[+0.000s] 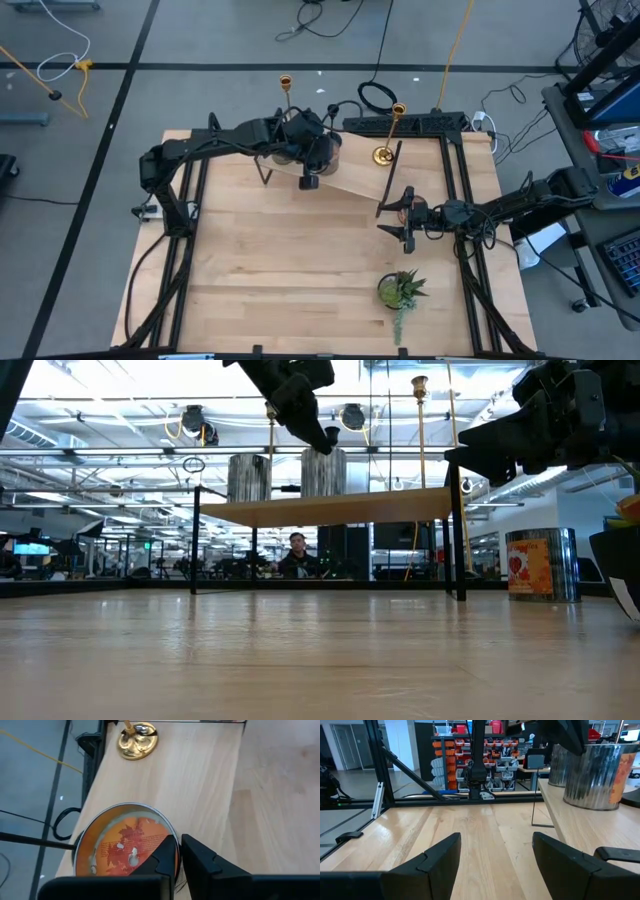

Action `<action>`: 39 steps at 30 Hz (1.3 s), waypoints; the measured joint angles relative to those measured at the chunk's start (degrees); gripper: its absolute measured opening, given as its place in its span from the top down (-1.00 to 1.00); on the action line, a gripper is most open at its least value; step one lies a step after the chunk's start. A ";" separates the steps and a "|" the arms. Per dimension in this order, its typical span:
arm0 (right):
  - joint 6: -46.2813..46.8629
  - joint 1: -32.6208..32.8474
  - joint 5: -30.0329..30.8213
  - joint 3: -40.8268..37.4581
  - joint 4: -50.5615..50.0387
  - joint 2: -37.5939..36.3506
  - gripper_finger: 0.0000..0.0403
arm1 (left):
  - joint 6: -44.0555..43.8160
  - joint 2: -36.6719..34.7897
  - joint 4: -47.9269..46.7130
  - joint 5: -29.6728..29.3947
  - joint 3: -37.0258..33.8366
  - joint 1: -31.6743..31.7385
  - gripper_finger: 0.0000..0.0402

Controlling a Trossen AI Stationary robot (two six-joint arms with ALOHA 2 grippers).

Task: Pick & Place candle stick holders
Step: Put the bottom orange scented candle holder on the shelf

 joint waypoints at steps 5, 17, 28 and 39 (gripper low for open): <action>0.02 0.00 0.00 0.00 0.00 0.00 -0.20 | 0.00 0.00 0.17 -1.21 0.00 -0.16 0.75; 0.00 0.00 0.00 0.00 -0.01 0.00 -0.20 | 0.48 -0.02 0.61 -1.28 0.00 -1.85 0.66; 0.00 0.00 0.00 0.00 -0.02 -0.02 -0.20 | 1.99 -0.02 0.59 -6.68 0.00 -3.01 0.85; 0.00 0.00 0.00 0.00 -0.01 0.00 -0.20 | 1.99 -0.17 3.19 -7.69 0.00 -2.99 0.96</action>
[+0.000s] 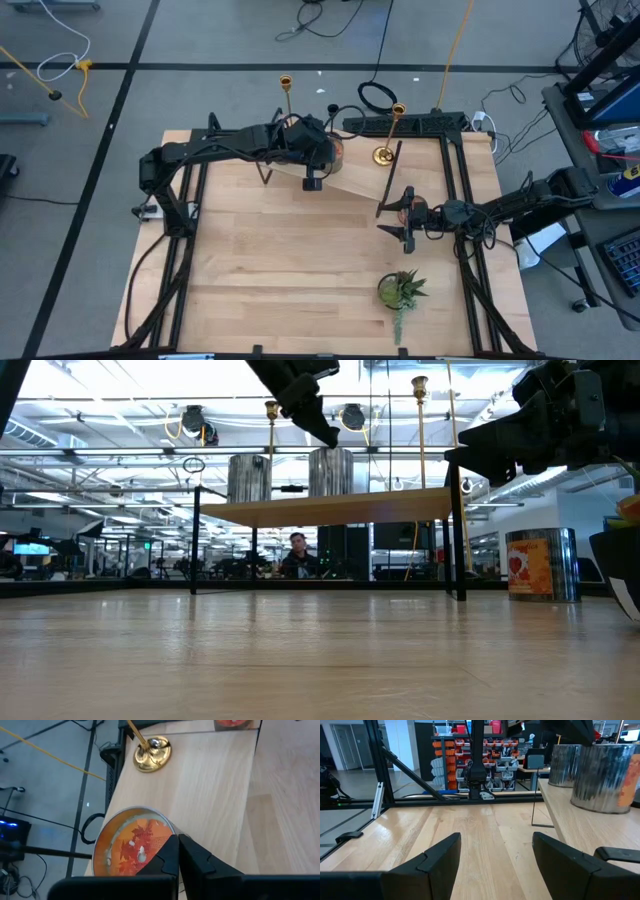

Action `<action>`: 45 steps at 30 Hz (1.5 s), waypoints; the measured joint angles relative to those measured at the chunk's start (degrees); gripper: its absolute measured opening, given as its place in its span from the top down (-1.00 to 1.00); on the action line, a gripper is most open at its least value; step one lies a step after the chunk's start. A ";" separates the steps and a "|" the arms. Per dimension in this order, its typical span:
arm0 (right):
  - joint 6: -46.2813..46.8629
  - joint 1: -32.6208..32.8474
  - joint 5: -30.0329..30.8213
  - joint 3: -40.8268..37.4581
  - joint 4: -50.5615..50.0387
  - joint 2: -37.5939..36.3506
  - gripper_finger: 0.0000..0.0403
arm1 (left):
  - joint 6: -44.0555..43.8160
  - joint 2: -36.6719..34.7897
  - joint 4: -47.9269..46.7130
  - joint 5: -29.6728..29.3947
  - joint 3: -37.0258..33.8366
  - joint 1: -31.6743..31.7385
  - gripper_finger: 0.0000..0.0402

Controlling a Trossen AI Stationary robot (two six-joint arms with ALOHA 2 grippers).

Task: Pick & Place candle stick holders
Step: Put the bottom orange scented candle holder on the shelf, then put the orange scented candle holder on the shelf align with the other orange scented candle

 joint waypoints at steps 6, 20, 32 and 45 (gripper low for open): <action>0.00 0.00 -0.02 0.00 0.01 0.00 -0.20 | -0.02 0.02 0.26 0.02 0.00 0.00 0.91; 0.00 -0.02 0.00 0.00 0.01 0.00 -0.20 | -0.94 -2.64 -0.57 -2.00 -0.09 -1.27 0.78; 0.00 -0.01 0.00 0.01 -0.02 0.00 -0.20 | -2.39 -6.89 -3.13 -10.78 -0.02 -8.61 0.52; 0.12 -0.02 0.00 0.02 0.55 -0.01 -0.20 | -20.60 -17.17 -20.13 -12.13 0.00 -22.90 0.52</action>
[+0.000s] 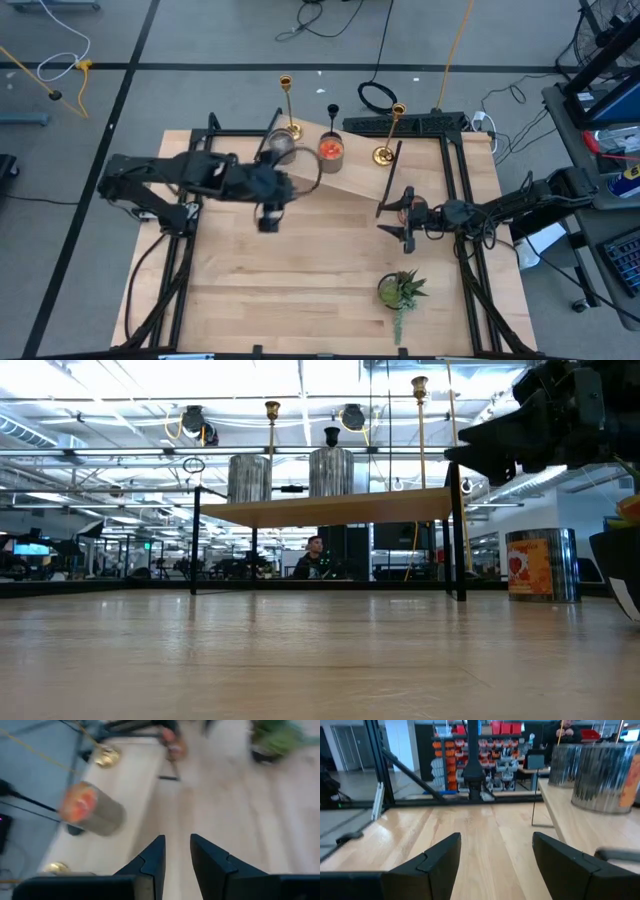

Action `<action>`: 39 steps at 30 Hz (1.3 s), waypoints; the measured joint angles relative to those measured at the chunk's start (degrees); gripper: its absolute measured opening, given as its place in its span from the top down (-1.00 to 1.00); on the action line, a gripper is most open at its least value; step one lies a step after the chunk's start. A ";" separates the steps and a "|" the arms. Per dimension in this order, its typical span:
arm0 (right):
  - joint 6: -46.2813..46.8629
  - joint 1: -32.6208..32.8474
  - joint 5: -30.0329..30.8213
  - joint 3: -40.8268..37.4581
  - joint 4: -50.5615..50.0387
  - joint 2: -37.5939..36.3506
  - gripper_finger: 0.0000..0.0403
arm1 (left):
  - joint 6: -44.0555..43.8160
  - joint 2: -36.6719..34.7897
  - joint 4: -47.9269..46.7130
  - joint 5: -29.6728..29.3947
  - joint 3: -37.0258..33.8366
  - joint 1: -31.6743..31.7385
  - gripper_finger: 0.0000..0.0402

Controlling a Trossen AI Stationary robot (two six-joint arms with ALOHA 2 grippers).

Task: Pick & Place candle stick holders
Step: Put the orange scented candle holder on the shelf align with the other orange scented candle

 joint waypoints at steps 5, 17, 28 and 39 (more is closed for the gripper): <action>0.05 0.01 -0.09 0.00 1.15 -0.02 -0.20 | -3.65 -1.76 -3.22 2.18 -0.38 -6.66 0.52; 1.57 0.01 -0.17 0.00 0.63 0.04 -0.20 | 5.40 -9.00 25.30 -0.96 -31.35 -17.30 0.52; 0.94 0.02 -12.05 8.33 -11.38 0.02 -0.20 | 2.86 -23.01 51.47 -1.24 -57.46 -15.27 0.52; -2.45 2.99 -10.45 30.20 -63.31 0.73 -0.20 | 4.76 -27.56 57.66 -0.78 -63.42 -13.34 0.52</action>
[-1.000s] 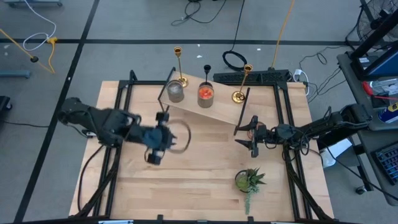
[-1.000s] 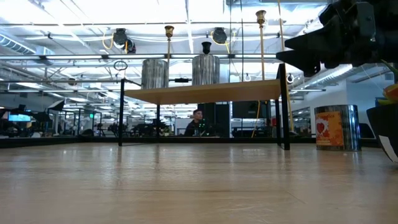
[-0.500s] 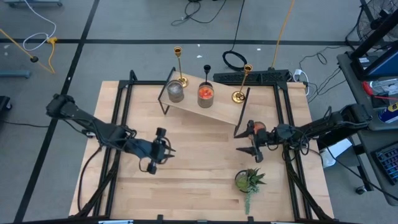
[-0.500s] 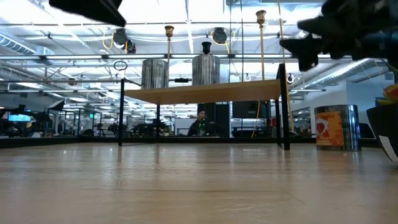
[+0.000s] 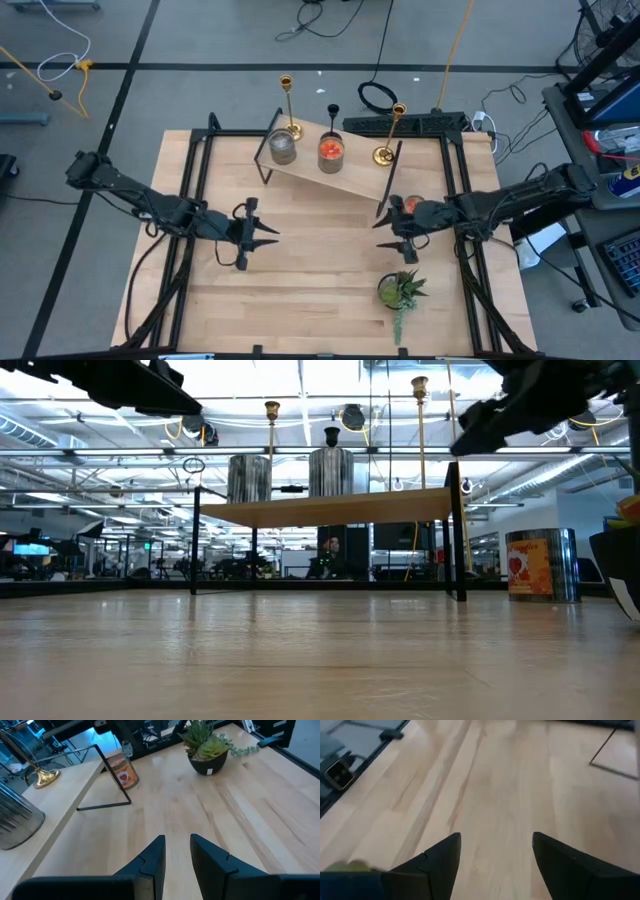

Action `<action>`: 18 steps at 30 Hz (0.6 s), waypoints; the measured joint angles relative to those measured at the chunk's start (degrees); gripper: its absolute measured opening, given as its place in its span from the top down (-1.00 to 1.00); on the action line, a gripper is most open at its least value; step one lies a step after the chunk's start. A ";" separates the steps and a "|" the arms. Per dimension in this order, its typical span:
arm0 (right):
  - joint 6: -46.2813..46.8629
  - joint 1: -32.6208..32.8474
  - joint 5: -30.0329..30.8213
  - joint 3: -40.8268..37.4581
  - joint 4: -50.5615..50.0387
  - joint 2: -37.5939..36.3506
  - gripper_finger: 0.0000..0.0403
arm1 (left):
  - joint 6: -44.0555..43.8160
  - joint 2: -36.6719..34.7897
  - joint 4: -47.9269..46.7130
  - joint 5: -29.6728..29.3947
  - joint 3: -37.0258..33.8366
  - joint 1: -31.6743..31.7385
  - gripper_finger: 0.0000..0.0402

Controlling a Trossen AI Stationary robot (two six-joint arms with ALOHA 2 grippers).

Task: Pick & Place candle stick holders
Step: Put the orange scented candle holder on the shelf align with the other orange scented candle

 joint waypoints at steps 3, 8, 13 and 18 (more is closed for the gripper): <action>1.32 2.15 -0.02 0.11 -6.02 -1.45 -0.20 | -0.01 0.66 0.11 0.03 0.00 -0.05 0.52; 6.69 4.26 7.45 0.09 -20.14 -2.67 -0.20 | 1.11 1.25 0.08 0.07 0.00 -0.05 0.52; 8.83 4.48 10.67 -0.04 -27.23 -2.70 -0.20 | -0.15 1.24 0.09 0.16 0.00 -0.05 0.52; 13.29 4.58 10.61 0.33 -28.26 -2.71 -0.20 | -2.15 1.24 0.11 0.21 0.00 -0.05 0.52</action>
